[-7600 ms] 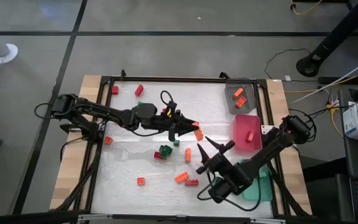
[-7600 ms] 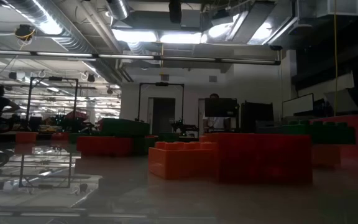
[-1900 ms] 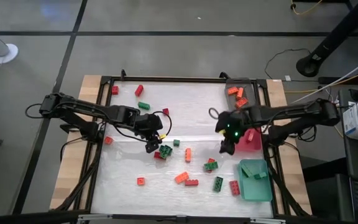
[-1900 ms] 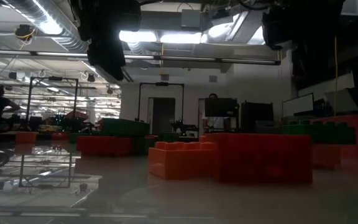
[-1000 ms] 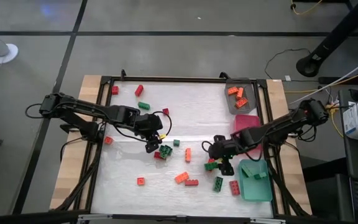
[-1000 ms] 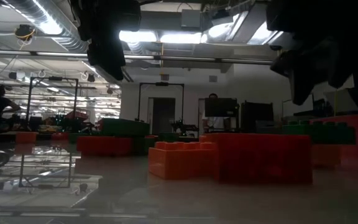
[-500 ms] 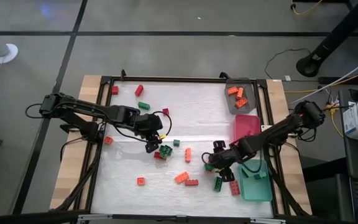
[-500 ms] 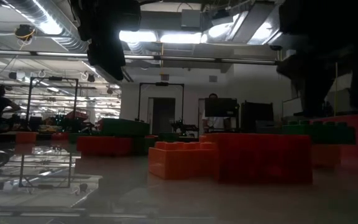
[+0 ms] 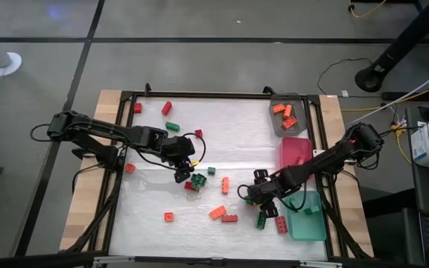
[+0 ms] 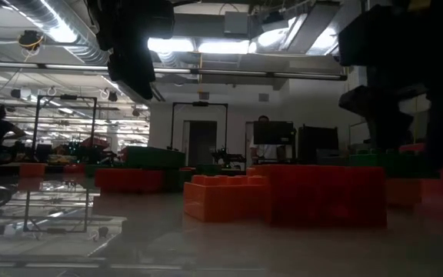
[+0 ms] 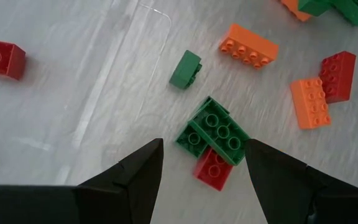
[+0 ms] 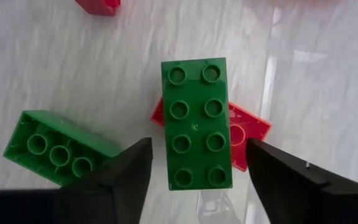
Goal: Sort blocks
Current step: Put the green game piece into the blue bin
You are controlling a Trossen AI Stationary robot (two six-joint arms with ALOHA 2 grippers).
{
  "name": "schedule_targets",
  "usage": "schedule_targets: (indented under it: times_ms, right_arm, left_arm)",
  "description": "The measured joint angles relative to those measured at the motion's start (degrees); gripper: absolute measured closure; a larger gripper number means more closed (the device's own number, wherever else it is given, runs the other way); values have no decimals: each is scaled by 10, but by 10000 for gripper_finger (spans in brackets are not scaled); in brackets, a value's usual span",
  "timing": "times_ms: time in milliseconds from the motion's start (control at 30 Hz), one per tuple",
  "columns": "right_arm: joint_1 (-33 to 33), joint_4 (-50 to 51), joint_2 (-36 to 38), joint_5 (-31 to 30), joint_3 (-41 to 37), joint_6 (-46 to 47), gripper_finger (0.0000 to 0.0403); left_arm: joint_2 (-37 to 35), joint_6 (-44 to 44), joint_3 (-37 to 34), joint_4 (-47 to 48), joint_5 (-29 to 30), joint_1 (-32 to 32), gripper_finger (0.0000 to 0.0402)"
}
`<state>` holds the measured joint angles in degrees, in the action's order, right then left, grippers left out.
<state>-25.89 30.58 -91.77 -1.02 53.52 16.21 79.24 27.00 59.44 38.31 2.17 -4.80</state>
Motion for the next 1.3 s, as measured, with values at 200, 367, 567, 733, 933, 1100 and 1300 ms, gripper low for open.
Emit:
schedule_targets:
  times_ms: [200, 367, 567, 733, 933, 1100, 1300]
  right_arm:
    - [0, 13, 0, 0, 0, 0, 227]
    - [0, 9, 0, 0, 0, 9, 271]
    - [0, 13, 0, 2, 4, 45, 256]
    - [0, 79, 0, 2, 59, 47, 242]
    - [-10, 259, 0, 18, 160, 83, 264]
    - [-59, 350, 0, 22, 206, 158, 252]
    - [-151, 435, 0, 35, 209, 311, 247]
  left_arm:
    - [0, 0, 0, 0, 0, 0, 185]
    - [0, 0, 0, 0, 0, 0, 185]
    - [0, 0, 0, 0, 0, 0, 185]
    - [0, 0, 0, 0, 0, 0, 185]
    - [0, 0, 0, 0, 0, 0, 185]
    - [0, 0, 0, 0, 0, -1, 185]
    - [0, -2, 0, -1, 0, -2, 185]
